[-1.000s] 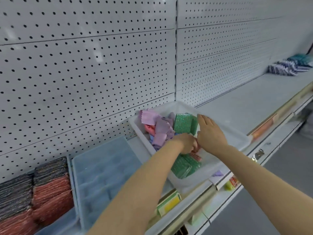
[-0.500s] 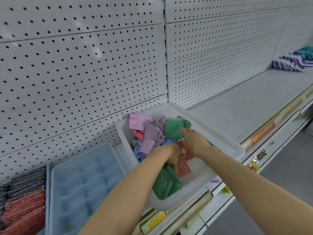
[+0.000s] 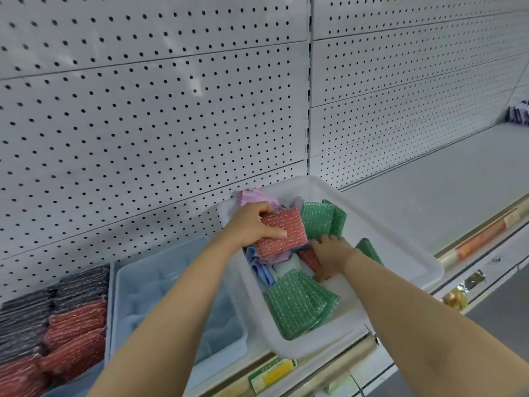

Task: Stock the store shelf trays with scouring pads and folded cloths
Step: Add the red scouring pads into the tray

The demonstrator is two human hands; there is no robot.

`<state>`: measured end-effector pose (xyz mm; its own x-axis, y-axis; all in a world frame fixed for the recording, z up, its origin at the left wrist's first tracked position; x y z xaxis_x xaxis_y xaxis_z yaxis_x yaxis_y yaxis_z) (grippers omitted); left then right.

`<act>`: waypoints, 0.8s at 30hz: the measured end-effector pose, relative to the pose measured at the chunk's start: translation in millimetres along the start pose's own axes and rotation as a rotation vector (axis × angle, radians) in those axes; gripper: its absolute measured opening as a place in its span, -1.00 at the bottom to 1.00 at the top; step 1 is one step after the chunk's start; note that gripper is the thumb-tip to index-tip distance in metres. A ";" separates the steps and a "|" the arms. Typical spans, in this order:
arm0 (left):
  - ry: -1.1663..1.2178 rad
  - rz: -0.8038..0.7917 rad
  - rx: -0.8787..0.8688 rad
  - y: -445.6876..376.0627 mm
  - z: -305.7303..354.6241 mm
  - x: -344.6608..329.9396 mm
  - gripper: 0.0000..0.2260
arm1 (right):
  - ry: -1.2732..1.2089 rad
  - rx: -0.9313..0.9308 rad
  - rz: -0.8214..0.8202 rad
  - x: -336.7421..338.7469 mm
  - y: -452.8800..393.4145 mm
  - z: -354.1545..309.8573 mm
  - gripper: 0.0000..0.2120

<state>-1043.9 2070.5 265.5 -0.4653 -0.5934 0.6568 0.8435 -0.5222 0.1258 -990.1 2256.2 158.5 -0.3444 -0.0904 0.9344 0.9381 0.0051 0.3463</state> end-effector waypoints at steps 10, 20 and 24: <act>0.153 0.140 -0.024 34.2 -31.4 46.0 -0.59 | -0.306 -0.104 0.390 48.6 23.4 -4.7 -0.87; 0.152 0.189 -0.066 106.2 -72.8 111.4 -0.75 | -0.830 0.148 0.703 100.2 69.6 -86.0 -0.58; 0.110 0.232 -0.017 140.6 -102.1 146.1 -0.76 | -0.798 0.224 0.735 114.2 74.1 -144.1 -0.58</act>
<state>-1020.7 1847.9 303.3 -0.2875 -0.7609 0.5817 0.9266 -0.3746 -0.0321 -954.7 2102.8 278.9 0.2937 0.6756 0.6763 0.9238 -0.0186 -0.3825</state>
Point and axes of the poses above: each hand's wrist, its own y-axis away from the middle knuckle, its own x-axis out of the back of the hand, z = x × y, the point moved 4 cm from there along -y, towards the middle knuckle, and after that the axes turned 6 degrees about x, right-handed, at the moved point
